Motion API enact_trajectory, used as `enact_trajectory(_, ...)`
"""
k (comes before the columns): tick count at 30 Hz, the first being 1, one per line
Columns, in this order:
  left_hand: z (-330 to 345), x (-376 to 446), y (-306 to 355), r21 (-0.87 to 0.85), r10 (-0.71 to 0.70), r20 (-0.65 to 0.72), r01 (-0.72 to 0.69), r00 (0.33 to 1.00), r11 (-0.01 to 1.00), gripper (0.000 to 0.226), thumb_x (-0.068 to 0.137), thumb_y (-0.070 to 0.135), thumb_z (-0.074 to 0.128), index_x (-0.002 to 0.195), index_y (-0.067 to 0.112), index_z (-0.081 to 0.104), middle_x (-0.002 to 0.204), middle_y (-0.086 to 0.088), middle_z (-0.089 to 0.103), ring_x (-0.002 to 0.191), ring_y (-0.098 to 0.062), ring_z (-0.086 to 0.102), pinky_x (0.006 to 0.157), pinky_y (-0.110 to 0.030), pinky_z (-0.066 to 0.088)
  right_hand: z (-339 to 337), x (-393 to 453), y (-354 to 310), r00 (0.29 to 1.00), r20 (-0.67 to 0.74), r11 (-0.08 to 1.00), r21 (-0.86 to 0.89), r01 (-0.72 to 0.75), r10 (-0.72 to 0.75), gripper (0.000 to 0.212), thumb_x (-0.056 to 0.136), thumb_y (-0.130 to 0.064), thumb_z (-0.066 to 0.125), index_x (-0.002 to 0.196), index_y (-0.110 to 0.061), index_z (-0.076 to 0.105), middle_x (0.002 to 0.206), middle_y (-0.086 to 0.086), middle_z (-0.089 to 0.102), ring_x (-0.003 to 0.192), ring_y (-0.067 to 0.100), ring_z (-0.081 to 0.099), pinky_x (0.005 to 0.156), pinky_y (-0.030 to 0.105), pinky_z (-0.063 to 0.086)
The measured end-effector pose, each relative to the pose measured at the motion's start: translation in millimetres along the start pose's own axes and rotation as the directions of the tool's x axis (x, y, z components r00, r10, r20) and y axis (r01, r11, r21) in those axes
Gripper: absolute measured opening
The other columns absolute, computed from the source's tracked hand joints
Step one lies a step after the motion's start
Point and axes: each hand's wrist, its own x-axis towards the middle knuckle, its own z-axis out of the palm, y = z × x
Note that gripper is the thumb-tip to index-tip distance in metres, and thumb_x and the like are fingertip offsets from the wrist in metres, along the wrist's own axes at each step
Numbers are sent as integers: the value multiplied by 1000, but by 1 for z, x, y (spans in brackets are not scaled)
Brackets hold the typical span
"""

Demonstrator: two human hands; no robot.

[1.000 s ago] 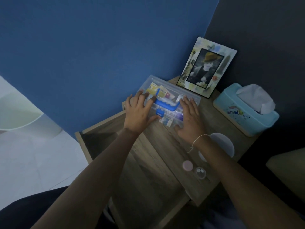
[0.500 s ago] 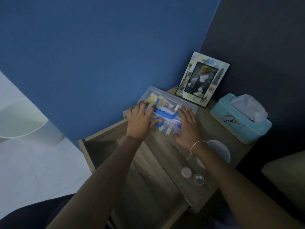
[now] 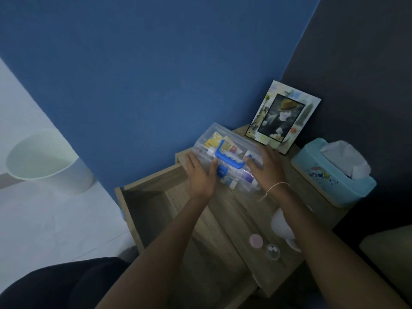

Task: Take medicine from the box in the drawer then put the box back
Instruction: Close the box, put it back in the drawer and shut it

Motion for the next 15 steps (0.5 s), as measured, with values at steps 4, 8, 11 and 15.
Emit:
enact_trajectory(4, 14, -10, 21, -370, -325, 144, 355, 935, 858, 45, 101, 34, 35, 138, 9, 32, 140, -14, 47, 122, -25, 49, 98, -32, 39, -2, 6, -2, 999, -11, 999, -3, -51, 51, 76, 72, -70, 56, 136, -29, 43, 141, 8, 48, 130, 30, 43, 107, 48, 38)
enact_trajectory(8, 23, -22, 25, -409, -301, 127, 326, 945, 852, 42, 102, 29, 31, 142, 15, 27, 140, -11, 46, 111, -16, 48, 93, -29, 36, -3, 9, -4, 993, 97, 998, -39, -57, 61, 81, 63, -77, 58, 126, -27, 53, 130, 6, 58, 120, 28, 52, 100, 47, 44)
enact_trajectory(11, 19, -20, 23, -397, -296, 151, 332, 943, 855, 48, 103, 29, 29, 148, 16, 18, 140, -9, 45, 123, -22, 48, 99, -32, 36, -1, 5, -6, 996, 75, 997, 55, -48, 44, 67, 66, -68, 64, 115, -23, 56, 116, 4, 62, 105, 25, 59, 88, 43, 51)
enact_trajectory(15, 20, -21, 24, -334, -232, 62, 239, 971, 912, 24, 103, 25, 29, 118, 8, 39, 99, -2, 54, 92, -18, 55, 77, -30, 42, 0, 0, -12, 987, 120, 981, 147, -129, 111, 48, 69, -66, 64, 99, -31, 51, 95, -4, 64, 80, 15, 63, 64, 31, 50)
